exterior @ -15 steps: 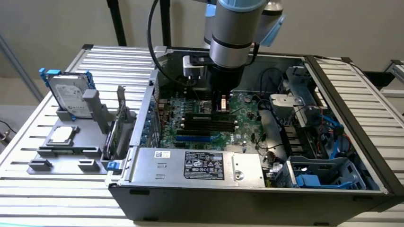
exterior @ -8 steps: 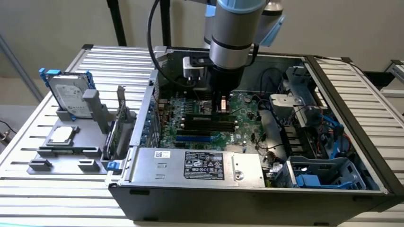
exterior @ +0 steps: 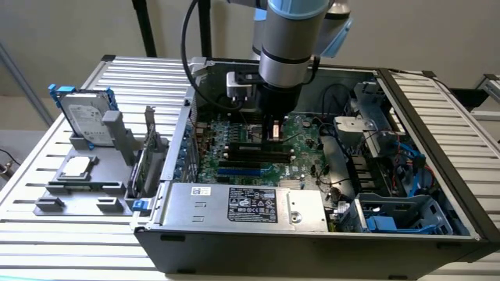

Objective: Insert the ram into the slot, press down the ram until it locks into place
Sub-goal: 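Insert the ram into the slot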

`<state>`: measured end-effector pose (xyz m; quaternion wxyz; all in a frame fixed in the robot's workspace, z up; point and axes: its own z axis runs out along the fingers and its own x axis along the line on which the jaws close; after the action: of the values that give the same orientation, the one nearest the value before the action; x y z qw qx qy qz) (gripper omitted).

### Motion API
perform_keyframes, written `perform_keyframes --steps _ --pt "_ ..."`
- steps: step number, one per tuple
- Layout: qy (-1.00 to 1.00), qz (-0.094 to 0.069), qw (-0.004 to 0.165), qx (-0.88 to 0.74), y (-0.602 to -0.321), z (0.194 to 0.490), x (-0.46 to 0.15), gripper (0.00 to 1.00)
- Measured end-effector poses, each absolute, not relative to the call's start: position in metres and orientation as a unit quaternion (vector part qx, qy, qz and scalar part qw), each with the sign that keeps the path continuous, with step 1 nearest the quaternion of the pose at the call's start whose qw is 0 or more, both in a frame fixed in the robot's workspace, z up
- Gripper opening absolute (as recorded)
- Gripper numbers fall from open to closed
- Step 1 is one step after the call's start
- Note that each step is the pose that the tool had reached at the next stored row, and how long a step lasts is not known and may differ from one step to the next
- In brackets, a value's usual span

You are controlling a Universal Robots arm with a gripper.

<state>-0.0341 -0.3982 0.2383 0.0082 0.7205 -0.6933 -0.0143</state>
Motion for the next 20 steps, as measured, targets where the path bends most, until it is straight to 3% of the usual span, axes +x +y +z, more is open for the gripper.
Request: perform_keyframes --steps 20 --pt "-0.697 -0.007 0.016 0.717 -0.3979 0.2304 -0.0341 0.13"
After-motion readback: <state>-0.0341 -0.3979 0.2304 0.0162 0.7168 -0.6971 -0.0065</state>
